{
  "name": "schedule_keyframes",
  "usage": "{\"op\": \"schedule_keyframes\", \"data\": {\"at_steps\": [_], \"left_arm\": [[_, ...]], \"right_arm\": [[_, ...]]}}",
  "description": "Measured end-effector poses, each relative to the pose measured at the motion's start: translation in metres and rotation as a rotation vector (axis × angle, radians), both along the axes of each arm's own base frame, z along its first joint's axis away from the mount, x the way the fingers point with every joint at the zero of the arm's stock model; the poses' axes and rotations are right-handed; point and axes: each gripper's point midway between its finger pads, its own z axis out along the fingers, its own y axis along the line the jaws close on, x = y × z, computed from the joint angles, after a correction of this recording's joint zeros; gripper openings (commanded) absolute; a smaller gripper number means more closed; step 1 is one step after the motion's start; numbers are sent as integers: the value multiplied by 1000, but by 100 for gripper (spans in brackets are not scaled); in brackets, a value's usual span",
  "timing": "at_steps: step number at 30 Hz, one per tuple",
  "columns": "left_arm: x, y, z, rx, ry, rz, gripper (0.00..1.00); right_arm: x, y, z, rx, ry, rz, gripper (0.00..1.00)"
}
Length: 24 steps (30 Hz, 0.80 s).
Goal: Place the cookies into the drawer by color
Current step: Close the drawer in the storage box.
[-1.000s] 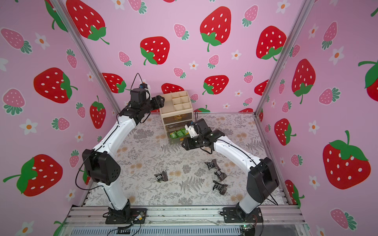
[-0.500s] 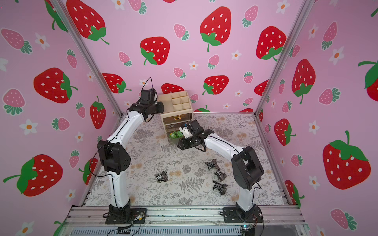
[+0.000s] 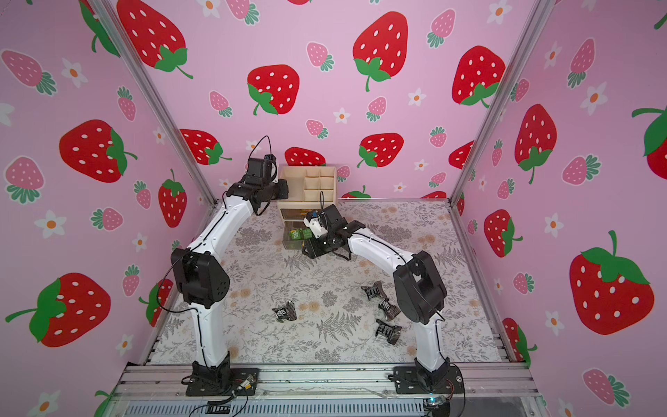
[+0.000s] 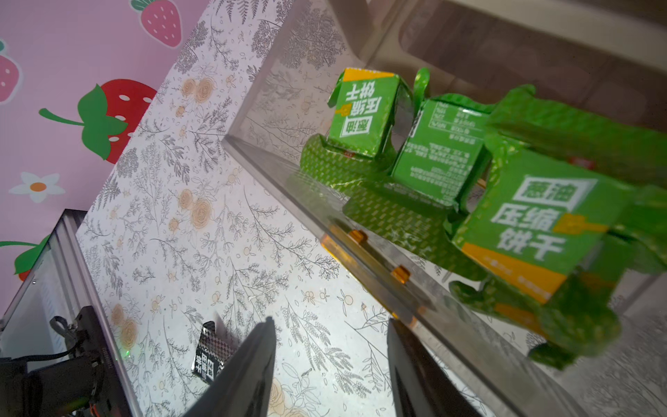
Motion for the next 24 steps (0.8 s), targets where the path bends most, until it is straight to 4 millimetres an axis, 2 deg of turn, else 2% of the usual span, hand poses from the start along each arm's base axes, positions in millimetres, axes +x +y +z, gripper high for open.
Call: {"op": "schedule_keyframes", "data": {"at_steps": [5, 18, 24], "left_arm": [[-3, -1, 1, -6, -8, -10, 11], [-3, -3, 1, -10, -6, -34, 15], [-4, -3, 1, -17, -3, -39, 20]], "right_arm": [[5, 0, -3, -32, -7, 3, 56], [46, 1, 3, -121, -181, -23, 56], [55, -1, 6, -174, -260, -21, 58]]}}
